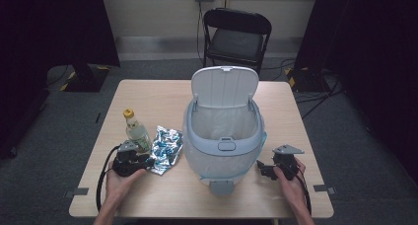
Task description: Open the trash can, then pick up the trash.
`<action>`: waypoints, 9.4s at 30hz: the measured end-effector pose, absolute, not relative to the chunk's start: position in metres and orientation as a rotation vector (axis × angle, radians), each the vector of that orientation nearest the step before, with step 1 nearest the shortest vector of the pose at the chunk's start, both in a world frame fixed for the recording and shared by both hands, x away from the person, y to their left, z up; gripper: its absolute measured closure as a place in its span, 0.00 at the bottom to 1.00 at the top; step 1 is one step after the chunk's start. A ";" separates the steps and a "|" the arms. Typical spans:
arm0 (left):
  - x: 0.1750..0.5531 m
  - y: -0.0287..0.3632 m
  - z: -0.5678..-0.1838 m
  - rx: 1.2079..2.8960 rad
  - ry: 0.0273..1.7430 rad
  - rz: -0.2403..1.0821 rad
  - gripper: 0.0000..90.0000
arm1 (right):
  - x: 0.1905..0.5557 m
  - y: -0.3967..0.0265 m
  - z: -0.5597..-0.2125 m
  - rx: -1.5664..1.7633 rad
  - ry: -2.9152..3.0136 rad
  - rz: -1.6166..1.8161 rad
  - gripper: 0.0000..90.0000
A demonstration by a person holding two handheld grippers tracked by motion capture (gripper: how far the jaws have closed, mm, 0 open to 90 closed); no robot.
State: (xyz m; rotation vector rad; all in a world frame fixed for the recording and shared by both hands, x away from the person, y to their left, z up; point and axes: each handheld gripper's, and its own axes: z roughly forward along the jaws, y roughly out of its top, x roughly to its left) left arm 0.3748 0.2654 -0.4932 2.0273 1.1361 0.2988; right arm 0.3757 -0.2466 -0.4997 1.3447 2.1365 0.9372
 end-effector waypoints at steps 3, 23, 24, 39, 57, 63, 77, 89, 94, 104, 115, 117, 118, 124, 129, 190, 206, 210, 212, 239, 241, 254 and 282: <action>0.373 0.256 -0.493 2.072 1.103 0.351 0.67 | 0.376 -0.247 -0.500 1.345 2.137 0.937 0.19; 0.373 0.250 -0.493 2.087 1.086 0.341 1.00 | 0.376 -0.247 -0.500 1.344 2.137 0.938 0.19; 0.373 0.251 -0.493 2.080 1.089 0.336 1.00 | 0.376 -0.247 -0.500 1.345 2.137 0.937 0.19; 0.372 0.256 -0.494 2.012 1.102 0.323 1.00 | 0.376 -0.247 -0.500 1.344 2.137 0.937 0.19; 0.358 0.266 -0.472 1.828 1.072 0.395 1.00 | 0.376 -0.247 -0.500 1.345 2.137 0.937 0.19; 0.354 0.266 -0.463 1.769 1.061 0.446 1.00 | 0.376 -0.247 -0.500 1.345 2.137 0.937 0.19; 0.343 0.278 -0.440 1.691 1.014 0.510 1.00 | 0.376 -0.247 -0.500 1.345 2.137 0.937 0.19; 0.340 0.279 -0.424 1.640 0.982 0.525 1.00 | 0.376 -0.247 -0.500 1.345 2.137 0.937 0.19; 0.341 0.285 -0.418 1.624 0.974 0.546 1.00 | 0.376 -0.247 -0.500 1.344 2.137 0.937 0.19; 0.343 0.293 -0.405 1.582 0.951 0.565 1.00 | 0.376 -0.247 -0.500 1.345 2.136 0.937 0.19; 0.337 0.291 -0.385 1.530 0.923 0.586 1.00 | 0.375 -0.246 -0.500 1.348 2.133 0.936 0.19; 0.337 0.292 -0.380 1.517 0.914 0.589 1.00 | 0.375 -0.246 -0.500 1.348 2.133 0.936 0.19; 0.337 0.292 -0.377 1.505 0.907 0.594 1.00 | 0.375 -0.246 -0.500 1.348 2.133 0.935 0.19; 0.339 0.282 -0.362 1.470 0.858 0.585 1.00 | 0.375 -0.246 -0.500 1.348 2.133 0.936 0.19; 0.343 0.273 -0.349 1.441 0.822 0.576 1.00 | 0.375 -0.246 -0.500 1.348 2.133 0.936 0.19; 0.382 0.142 -0.276 1.532 0.524 0.356 1.00 | 0.375 -0.246 -0.500 1.347 2.133 0.936 0.19; 0.391 0.115 -0.278 1.609 0.531 0.267 0.98 | 0.375 -0.246 -0.500 1.346 2.133 0.935 0.19; 0.394 0.111 -0.280 1.637 0.528 0.253 0.96 | 0.375 -0.246 -0.500 1.347 2.133 0.936 0.19; 0.395 0.110 -0.281 1.638 0.536 0.245 0.94 | 0.376 -0.246 -0.500 1.346 2.133 0.936 0.19; 0.391 0.130 -0.282 1.602 0.514 0.254 0.90 | 0.375 -0.246 -0.500 1.348 2.133 0.936 0.19; 0.390 0.133 -0.282 1.602 0.512 0.259 0.94 | 0.375 -0.246 -0.500 1.348 2.133 0.936 0.19; 0.385 0.158 -0.287 1.588 0.562 0.290 1.00 | 0.375 -0.246 -0.500 1.348 2.133 0.935 0.19; 0.379 0.226 -0.307 1.564 0.714 0.395 0.92 | 0.375 -0.246 -0.500 1.348 2.133 0.936 0.19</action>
